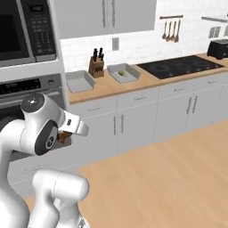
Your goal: Place one cucumber and one chicken drumstick in each tupperware on the nearby counter, to pack two identical lunches.
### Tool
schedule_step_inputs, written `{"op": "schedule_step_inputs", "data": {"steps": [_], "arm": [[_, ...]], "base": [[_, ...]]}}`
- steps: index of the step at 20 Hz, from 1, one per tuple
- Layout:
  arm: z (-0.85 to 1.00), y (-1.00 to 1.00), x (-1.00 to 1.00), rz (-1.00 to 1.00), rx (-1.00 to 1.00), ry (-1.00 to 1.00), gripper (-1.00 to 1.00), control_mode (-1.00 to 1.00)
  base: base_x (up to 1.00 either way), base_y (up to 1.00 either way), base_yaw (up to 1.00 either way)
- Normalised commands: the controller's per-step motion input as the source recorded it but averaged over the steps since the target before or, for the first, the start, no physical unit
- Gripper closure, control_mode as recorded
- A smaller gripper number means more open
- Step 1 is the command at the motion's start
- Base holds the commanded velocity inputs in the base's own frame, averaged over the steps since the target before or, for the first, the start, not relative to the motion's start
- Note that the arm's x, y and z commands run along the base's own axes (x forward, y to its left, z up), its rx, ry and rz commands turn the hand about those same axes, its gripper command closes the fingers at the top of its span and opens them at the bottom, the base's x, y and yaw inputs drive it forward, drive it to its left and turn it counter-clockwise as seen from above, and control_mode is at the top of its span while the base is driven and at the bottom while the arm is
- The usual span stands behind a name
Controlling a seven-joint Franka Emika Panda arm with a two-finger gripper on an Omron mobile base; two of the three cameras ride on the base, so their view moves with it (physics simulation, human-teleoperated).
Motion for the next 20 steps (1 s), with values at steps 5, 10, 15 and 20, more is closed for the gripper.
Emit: {"op": "schedule_step_inputs", "data": {"steps": [5,10,15,20], "arm": [[0.00,0.00,0.00,0.00,0.00,0.00,1.00,1.00],[0.00,0.00,0.00,0.00,0.00,0.00,1.00,1.00],[0.00,0.00,0.00,0.00,0.00,0.00,1.00,1.00],[0.00,0.00,0.00,0.00,0.00,0.00,1.00,1.00]], "base": [[1.00,-0.45,0.07],[1.00,-0.12,0.27],[1.00,-0.17,0.35],[1.00,-0.59,0.23]]}}
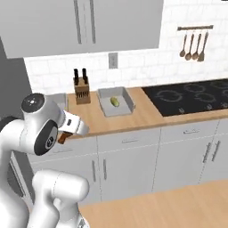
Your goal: Place one cucumber and one chicken drumstick in each tupperware on the nearby counter, to pack two identical lunches.
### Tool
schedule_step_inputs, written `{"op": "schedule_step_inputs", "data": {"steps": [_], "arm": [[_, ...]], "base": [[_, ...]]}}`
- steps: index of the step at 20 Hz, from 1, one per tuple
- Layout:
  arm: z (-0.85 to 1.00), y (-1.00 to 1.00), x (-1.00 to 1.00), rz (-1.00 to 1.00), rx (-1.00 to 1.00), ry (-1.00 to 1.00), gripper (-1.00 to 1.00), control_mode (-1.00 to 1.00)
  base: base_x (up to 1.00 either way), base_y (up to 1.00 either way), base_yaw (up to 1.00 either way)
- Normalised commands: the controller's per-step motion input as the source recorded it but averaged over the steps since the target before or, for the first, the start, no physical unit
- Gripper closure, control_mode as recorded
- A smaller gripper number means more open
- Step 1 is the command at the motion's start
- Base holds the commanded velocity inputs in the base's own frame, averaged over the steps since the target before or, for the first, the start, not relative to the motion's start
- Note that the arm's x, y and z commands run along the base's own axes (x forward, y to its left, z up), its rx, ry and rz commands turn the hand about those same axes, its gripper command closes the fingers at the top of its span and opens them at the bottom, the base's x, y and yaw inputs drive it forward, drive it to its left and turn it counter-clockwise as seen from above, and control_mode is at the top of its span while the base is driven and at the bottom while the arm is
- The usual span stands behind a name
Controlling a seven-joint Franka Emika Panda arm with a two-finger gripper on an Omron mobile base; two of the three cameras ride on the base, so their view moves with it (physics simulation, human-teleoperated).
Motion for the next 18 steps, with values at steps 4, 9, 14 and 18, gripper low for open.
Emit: {"op": "schedule_step_inputs", "data": {"steps": [4,9,14,18], "arm": [[0.00,0.00,0.00,0.00,0.00,0.00,1.00,1.00],[0.00,0.00,0.00,0.00,0.00,0.00,1.00,1.00],[0.00,0.00,0.00,0.00,0.00,0.00,1.00,1.00],[-0.20,-0.03,0.21,0.11,0.00,0.06,1.00,-1.00]], "base": [[1.00,-0.68,0.19],[1.00,-0.20,0.24],[1.00,-0.14,0.37],[0.70,-0.15,0.34]]}}
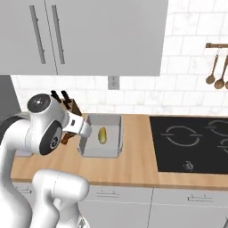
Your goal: Place one cucumber and one chicken drumstick in each tupperware on the nearby counter, to pack two identical lunches.
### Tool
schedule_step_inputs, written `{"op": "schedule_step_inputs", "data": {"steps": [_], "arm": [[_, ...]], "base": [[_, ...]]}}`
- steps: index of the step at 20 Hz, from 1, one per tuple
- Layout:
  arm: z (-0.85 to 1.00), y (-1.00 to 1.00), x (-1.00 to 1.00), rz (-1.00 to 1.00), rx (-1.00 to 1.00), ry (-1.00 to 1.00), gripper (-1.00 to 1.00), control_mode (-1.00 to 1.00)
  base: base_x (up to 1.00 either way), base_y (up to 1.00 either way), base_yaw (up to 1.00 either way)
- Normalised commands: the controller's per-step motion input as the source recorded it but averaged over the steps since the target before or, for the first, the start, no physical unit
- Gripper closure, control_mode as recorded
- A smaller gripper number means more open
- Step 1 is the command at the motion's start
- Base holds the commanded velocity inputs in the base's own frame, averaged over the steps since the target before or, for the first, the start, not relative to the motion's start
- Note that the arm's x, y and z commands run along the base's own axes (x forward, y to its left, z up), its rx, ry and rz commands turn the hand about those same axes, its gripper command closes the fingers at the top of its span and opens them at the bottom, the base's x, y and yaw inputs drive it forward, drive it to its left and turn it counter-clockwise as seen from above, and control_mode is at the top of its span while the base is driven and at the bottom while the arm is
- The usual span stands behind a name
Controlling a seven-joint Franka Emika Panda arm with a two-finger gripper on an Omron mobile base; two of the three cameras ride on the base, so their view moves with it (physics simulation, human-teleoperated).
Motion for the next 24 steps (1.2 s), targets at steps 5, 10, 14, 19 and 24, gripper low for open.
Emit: {"op": "schedule_step_inputs", "data": {"steps": [5,10,14,19,24], "arm": [[-0.82,0.00,0.92,0.29,0.00,0.16,1.00,-1.00],[-0.68,0.04,1.00,0.08,0.00,0.07,1.00,-1.00],[-0.43,0.00,1.00,0.00,0.00,0.02,1.00,-1.00],[-0.35,0.00,1.00,0.00,0.00,0.05,1.00,-1.00],[-0.31,0.00,0.94,0.00,0.00,0.09,1.00,-1.00]], "base": [[0.00,0.00,0.00],[0.00,0.00,0.00],[0.00,0.00,0.00],[0.00,0.00,0.00],[0.00,0.00,0.00]]}}
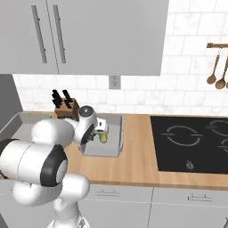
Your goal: Place one cucumber and one chicken drumstick in each tupperware on the nearby counter, to pack two identical lunches.
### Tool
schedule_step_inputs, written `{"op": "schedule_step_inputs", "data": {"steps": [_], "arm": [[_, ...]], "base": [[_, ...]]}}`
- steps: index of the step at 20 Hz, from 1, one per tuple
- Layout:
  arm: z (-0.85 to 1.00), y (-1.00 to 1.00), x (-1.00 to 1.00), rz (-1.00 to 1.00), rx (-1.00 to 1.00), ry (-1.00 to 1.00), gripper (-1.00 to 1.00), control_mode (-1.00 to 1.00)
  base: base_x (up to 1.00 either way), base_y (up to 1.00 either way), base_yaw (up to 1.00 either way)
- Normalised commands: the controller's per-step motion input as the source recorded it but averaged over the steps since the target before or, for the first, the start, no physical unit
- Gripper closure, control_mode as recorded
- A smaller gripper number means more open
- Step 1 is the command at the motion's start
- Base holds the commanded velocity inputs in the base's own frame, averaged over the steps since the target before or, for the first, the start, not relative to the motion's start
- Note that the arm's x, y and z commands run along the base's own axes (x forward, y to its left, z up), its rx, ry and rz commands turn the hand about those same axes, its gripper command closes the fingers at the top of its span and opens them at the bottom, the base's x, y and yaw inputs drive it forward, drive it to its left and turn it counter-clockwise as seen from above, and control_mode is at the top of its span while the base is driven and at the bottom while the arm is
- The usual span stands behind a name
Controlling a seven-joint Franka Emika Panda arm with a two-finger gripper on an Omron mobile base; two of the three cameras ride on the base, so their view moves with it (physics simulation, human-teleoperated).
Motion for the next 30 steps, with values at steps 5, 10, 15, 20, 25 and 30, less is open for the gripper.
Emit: {"op": "schedule_step_inputs", "data": {"steps": [5,10,15,20,25,30], "arm": [[-0.33,0.00,0.80,0.00,0.00,0.08,1.00,-1.00],[-0.35,0.00,0.55,0.00,0.00,0.09,-1.00,-1.00],[-0.07,0.00,0.16,0.00,0.00,0.04,-1.00,-1.00],[0.21,0.00,-0.38,0.00,0.00,0.00,-1.00,-1.00],[0.54,0.01,-0.89,0.00,0.00,-0.03,-1.00,-1.00],[0.53,0.02,-1.00,0.00,0.00,-0.04,-1.00,-1.00]], "base": [[0.00,0.00,0.00],[0.00,0.00,0.00],[0.00,0.00,0.00],[0.00,0.00,0.00],[0.00,0.00,0.00],[0.00,0.00,0.00]]}}
